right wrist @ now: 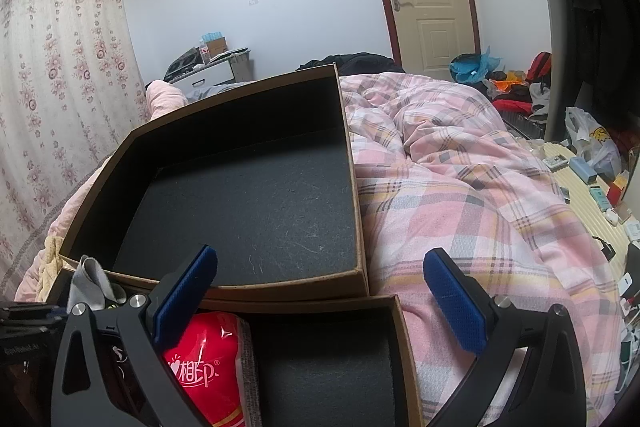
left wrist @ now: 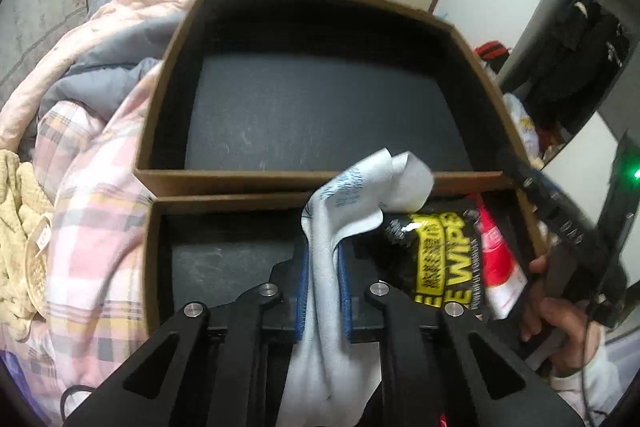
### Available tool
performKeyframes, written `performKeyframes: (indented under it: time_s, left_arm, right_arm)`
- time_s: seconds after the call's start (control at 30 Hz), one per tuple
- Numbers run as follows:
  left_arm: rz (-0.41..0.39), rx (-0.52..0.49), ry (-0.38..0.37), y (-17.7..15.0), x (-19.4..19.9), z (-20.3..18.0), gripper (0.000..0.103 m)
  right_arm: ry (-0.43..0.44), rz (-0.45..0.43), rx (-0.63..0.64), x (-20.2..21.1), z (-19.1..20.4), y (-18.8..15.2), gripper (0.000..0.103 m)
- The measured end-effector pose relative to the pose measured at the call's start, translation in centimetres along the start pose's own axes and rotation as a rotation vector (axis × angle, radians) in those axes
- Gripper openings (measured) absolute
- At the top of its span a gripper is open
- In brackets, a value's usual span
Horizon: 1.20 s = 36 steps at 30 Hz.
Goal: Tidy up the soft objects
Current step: 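Lift the cloth with the left gripper and drop it into the empty box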
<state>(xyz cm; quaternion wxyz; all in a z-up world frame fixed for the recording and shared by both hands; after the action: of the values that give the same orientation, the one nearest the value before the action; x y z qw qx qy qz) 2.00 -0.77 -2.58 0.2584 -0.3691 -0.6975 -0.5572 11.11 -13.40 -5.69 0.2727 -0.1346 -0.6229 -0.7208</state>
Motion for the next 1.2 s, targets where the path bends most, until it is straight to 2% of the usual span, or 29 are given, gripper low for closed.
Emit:
performKeyframes:
  time_s: [0.07,0.43,0.53,0.6,0.63,0.73,0.8,0.87,0.97,1.2]
  left_arm:
    - [-0.035,0.008,-0.016,0.7,1.3,0.0,0.006]
    - [-0.247,0.035,-0.037,7.0,7.0,-0.4,0.006]
    - [-0.337,0.052,-0.006,8.8,7.5,-0.3,0.006]
    - [-0.366,0.058,0.029,9.6,6.9,-0.3,0.006]
    - [-0.372,0.057,0.071,10.0,6.2,-0.3,0.006]
    - [-0.361,0.025,0.201,10.6,4.0,-0.4,0.006]
    - [-0.321,0.004,0.224,10.7,2.6,-0.3,0.006]
    - [-0.261,0.011,0.211,10.4,1.4,0.2,0.006]
    - [-0.201,0.061,0.154,9.8,0.5,1.2,0.006]
    - [-0.186,0.107,0.108,9.0,0.4,2.1,0.007]
  right_arm:
    - [-0.001,0.0,0.0,0.0,0.0,0.0,0.102]
    - [-0.001,0.0,0.0,0.0,0.0,0.0,0.102]
    - [0.0,0.001,0.0,0.0,0.0,0.0,0.102]
    - [-0.001,0.0,0.0,0.0,0.0,0.0,0.102]
    - [-0.001,0.0,0.0,0.0,0.0,0.0,0.102]
    - [0.0,0.001,-0.001,0.0,0.0,0.0,0.102]
    - [-0.001,0.0,-0.001,0.0,0.0,0.0,0.102]
    - [0.0,0.001,-0.001,0.0,-0.1,0.0,0.102]
    - [0.0,0.001,-0.001,0.0,-0.1,0.0,0.102]
    - [0.0,0.001,-0.001,0.0,-0.1,0.0,0.102]
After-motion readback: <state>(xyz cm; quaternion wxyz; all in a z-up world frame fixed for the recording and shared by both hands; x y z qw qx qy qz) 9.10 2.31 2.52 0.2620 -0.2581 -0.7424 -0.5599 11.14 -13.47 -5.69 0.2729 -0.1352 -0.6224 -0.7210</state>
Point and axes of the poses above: each gripper's, at about its wrist camera, not at the fingertips, and x roughly against the way its jaws point, z to its left, y to its top, the point moved 2 cm from there along -x, roughly the way its jaws point, and after that the axes turned 2 degrees about -y, right-handed, at the moved point
